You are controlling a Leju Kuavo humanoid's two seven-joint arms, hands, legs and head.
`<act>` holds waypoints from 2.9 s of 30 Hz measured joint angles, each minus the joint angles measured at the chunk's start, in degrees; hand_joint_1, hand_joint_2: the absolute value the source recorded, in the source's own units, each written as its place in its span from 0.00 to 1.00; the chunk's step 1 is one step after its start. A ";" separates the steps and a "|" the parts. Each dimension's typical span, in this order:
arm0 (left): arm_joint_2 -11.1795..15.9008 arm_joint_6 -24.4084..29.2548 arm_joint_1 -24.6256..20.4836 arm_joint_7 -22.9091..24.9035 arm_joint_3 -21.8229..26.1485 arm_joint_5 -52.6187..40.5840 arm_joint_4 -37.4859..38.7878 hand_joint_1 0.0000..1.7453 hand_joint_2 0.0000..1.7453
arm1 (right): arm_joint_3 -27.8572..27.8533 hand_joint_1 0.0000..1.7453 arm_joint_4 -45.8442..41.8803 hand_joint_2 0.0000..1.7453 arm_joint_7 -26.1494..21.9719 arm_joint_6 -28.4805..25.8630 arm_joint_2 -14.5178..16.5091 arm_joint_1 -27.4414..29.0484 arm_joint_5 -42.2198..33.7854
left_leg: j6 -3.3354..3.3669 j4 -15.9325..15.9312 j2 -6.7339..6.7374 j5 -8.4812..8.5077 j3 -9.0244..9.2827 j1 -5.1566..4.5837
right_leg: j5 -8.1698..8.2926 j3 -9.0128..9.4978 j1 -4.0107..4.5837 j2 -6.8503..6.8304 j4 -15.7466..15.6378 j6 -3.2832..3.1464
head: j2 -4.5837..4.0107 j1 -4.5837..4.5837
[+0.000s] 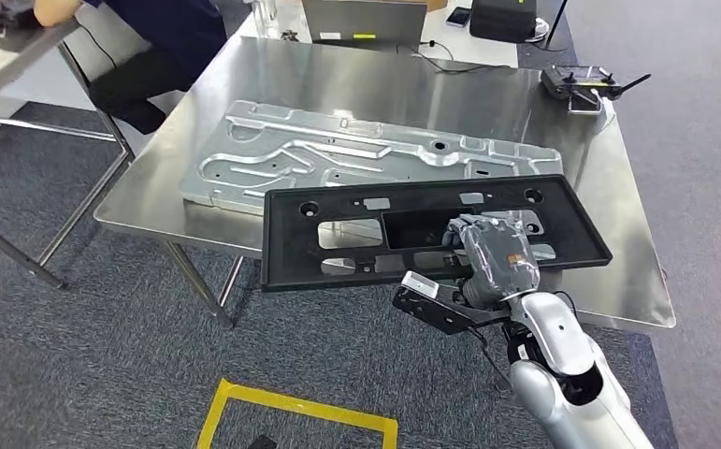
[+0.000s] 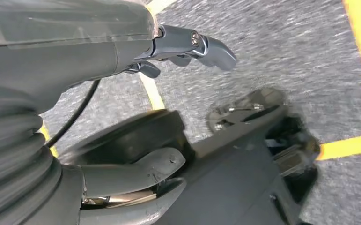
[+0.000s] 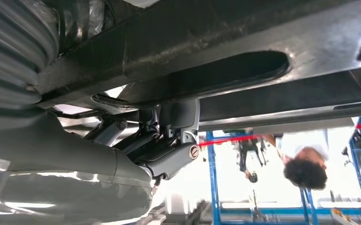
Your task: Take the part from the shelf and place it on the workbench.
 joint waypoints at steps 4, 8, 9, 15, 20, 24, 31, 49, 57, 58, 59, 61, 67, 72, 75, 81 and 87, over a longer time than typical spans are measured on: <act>0.01 0.42 0.11 -0.23 0.08 0.29 0.00 0.00 1.00 | -2.03 1.00 -0.10 1.00 0.58 -1.16 -0.31 1.95 -0.52 | 1.62 -0.38 -0.27 -0.11 1.49 0.13 | -1.37 -1.21 -0.24 -0.15 3.73 1.09 | 0.00 0.03; 0.10 0.79 0.16 -0.44 0.19 0.60 0.00 0.00 1.00 | -4.03 1.00 0.06 1.00 0.80 -1.48 -1.40 4.55 -0.22 | 2.35 -0.45 -0.37 -1.45 2.73 -0.35 | -5.26 -9.55 -0.14 -0.19 14.89 1.26 | -0.02 0.04; 0.13 0.90 0.23 -0.49 0.24 0.72 0.00 0.00 1.00 | -4.49 1.00 0.21 1.00 0.85 -1.47 -1.74 5.45 0.01 | 2.43 -0.45 -0.43 -1.90 3.27 -0.58 | -4.55 -10.31 0.00 -0.19 14.48 0.99 | -0.01 0.04; -0.10 1.35 0.46 -0.95 0.61 1.01 0.08 0.00 1.00 | -8.69 1.00 0.67 1.00 0.89 -1.89 -2.81 10.09 0.42 | 1.87 -1.03 -0.47 -3.93 6.32 -1.18 | 4.88 -7.36 2.21 -0.15 0.68 -3.08 | 0.00 -0.32; 0.14 1.77 0.48 -1.02 1.15 1.04 0.07 0.00 1.00 | -11.50 1.00 0.67 1.00 0.67 -2.58 -2.89 12.61 0.43 | 0.59 5.96 -0.25 -4.87 4.00 -1.05 | 5.09 -3.31 1.08 -0.19 -2.24 -3.79 | 0.00 -0.43; 0.29 1.86 0.49 -1.04 1.54 1.11 0.07 0.00 1.00 | -12.27 1.00 0.68 1.00 0.63 -2.64 -2.89 13.99 0.43 | -1.02 13.62 -0.13 -8.94 -2.86 -0.02 | 3.25 -1.51 0.46 -0.08 -2.22 -3.13 | -0.02 -0.51; 0.62 1.76 0.63 -1.05 1.61 1.02 0.11 0.00 1.00 | -12.74 1.00 0.82 1.00 0.55 -2.71 -2.86 14.68 0.65 | 0.06 -0.51 -0.07 0.35 0.26 0.23 | -0.40 1.20 0.02 0.19 -1.12 -0.16 | -0.01 -0.51; 0.75 1.68 0.32 -2.66 2.13 1.57 0.13 0.00 0.75 | -15.25 0.75 0.94 0.75 0.19 -2.31 -2.85 13.50 0.97 | -0.41 1.16 -0.43 -6.04 8.04 -0.13 | 6.10 -6.75 0.35 -0.15 -0.21 -1.82 | -0.01 -0.33; 1.13 4.02 0.32 -4.98 2.69 0.77 0.11 0.00 0.75 | -15.42 0.00 0.96 0.00 0.07 -2.42 -2.68 14.76 0.75 | -0.92 6.72 -0.17 -3.75 -0.22 -0.08 | 2.83 -3.05 0.34 -0.12 -0.13 -2.48 | -0.01 -0.39; 1.23 4.11 0.35 -5.03 2.74 0.76 0.11 0.00 0.50 | -15.47 0.00 0.96 0.00 0.03 -2.48 -2.61 14.89 0.74 | -0.73 3.62 -0.15 -1.80 0.44 -0.20 | 2.44 -2.67 0.37 -0.09 0.01 -2.28 | -0.01 -0.38; 1.33 4.17 0.32 -5.07 2.80 0.81 0.10 0.00 0.25 | -15.50 0.00 0.96 0.00 0.01 -2.52 -2.54 14.93 0.74 | -0.44 1.39 -0.13 -0.70 0.93 -0.34 | 2.17 -2.58 0.41 -0.04 0.12 -2.04 | 0.00 -0.39; 1.49 4.20 0.24 -5.20 2.92 0.98 0.08 0.00 0.00 | -15.56 0.00 0.92 0.00 -0.03 -2.59 -2.46 15.14 0.72 | 0.13 -0.07 -0.15 -0.53 1.00 -0.61 | 1.88 -2.69 0.51 0.01 0.20 -1.43 | 0.00 -0.33; 1.56 3.66 0.00 -5.41 3.05 1.24 0.07 0.00 0.00 | -16.20 0.00 0.81 0.00 -0.07 -2.66 -2.32 15.78 0.60 | 1.65 -1.56 -0.03 0.06 2.04 -0.06 | -3.43 -7.19 0.03 -0.09 9.64 0.42 | -0.01 -0.16; 1.57 2.62 0.03 -5.50 3.15 1.79 0.07 0.00 0.00 | -16.37 0.00 0.81 0.00 -0.09 -2.67 -2.32 16.49 0.58 | 1.44 -1.42 -0.10 -0.33 2.51 0.02 | 0.67 -8.10 -0.72 -0.25 8.43 1.04 | 0.00 -0.15; 1.58 1.42 -0.07 -6.82 3.27 2.11 0.07 0.00 0.00 | -16.42 0.00 0.80 0.00 -0.12 -2.72 -2.28 16.56 0.46 | 0.66 -1.13 -0.25 -0.37 2.45 -0.15 | 3.73 -4.78 -0.38 -0.10 0.65 0.58 | 0.00 -0.17; 1.66 1.40 -0.11 -7.19 3.52 2.17 0.07 0.00 0.00 | -16.48 0.00 0.64 0.00 -0.18 -2.74 -2.13 16.75 0.29 | -0.91 4.09 -0.10 -5.05 0.44 0.07 | 4.95 -5.31 -0.29 -0.40 -0.34 -1.85 | 0.00 -0.26; 1.75 1.56 -0.09 -6.78 3.99 2.17 0.07 0.00 0.00 | -16.49 0.00 0.56 0.00 -0.18 -2.74 -1.99 17.38 0.27 | -0.61 8.46 -0.07 -8.52 2.57 0.01 | 6.88 -7.94 0.46 -0.57 0.12 -2.25 | -0.01 -0.27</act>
